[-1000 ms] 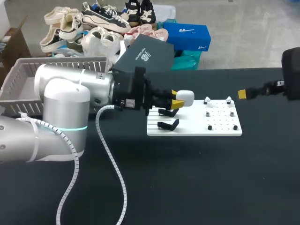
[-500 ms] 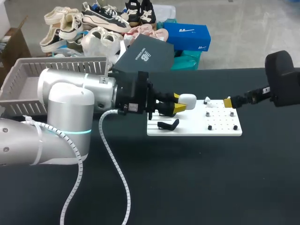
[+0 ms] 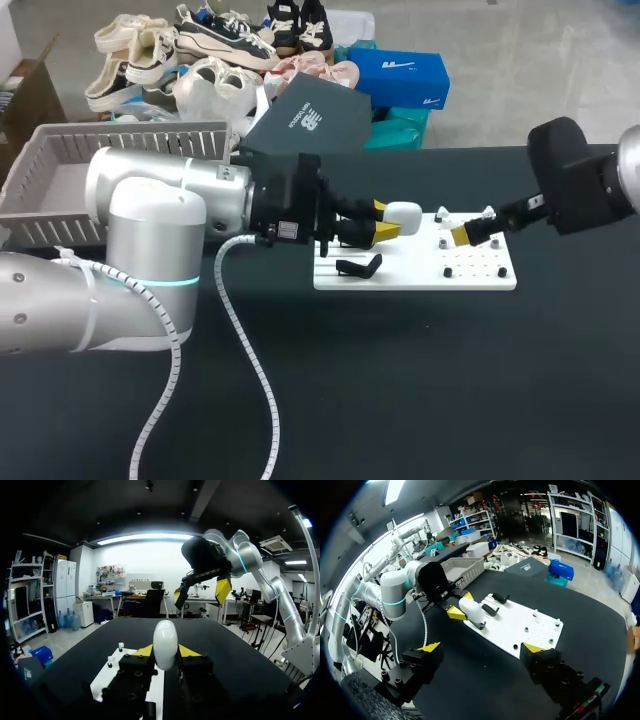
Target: Pick up each earbud case from the left stands, insert the matching earbuds, close the lid, and place the case in the box.
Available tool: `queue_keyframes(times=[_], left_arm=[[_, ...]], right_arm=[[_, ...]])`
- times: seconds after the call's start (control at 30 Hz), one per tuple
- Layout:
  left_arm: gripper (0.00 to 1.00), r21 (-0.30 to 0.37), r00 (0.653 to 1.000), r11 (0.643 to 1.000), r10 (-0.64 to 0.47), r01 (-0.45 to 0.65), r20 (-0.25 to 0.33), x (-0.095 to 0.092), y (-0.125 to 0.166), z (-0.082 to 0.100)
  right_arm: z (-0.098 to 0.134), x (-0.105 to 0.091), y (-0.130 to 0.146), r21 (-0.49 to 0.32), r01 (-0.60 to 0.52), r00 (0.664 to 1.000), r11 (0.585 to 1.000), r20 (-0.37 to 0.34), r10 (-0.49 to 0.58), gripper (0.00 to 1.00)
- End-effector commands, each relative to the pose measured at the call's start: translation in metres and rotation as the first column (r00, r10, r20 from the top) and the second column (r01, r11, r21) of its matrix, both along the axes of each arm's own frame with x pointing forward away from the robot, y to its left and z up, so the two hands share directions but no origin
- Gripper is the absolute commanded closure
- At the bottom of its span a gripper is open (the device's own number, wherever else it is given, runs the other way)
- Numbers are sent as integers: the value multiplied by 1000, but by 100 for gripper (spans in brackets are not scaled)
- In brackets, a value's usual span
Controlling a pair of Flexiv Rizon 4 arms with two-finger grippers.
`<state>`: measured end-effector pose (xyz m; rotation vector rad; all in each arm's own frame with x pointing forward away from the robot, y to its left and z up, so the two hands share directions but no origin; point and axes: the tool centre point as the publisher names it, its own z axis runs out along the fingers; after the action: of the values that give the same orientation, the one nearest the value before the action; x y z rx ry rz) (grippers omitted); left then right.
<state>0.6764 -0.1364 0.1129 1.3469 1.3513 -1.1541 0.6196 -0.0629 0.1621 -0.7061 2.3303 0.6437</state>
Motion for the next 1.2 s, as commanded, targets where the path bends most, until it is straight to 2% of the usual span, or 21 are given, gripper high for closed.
queue_keyframes(times=[0.03, 0.6, 1.2], left_arm=[[100, -2, 1000, 1000, -2, 2, 1, 2, -1, -1], [100, -2, 1000, 1000, -2, 2, 1, 2, -1, -1], [100, -2, 1000, 1000, -2, 2, 1, 2, -1, -1]], right_arm=[[-3, 8, 13, -8, -5, 1000, 1000, -12, 5, 0], [-17, 27, 48, -1, -32, 998, 999, -51, 32, 0], [-28, 40, 45, -34, 4, 998, 999, -70, -7, 0]])
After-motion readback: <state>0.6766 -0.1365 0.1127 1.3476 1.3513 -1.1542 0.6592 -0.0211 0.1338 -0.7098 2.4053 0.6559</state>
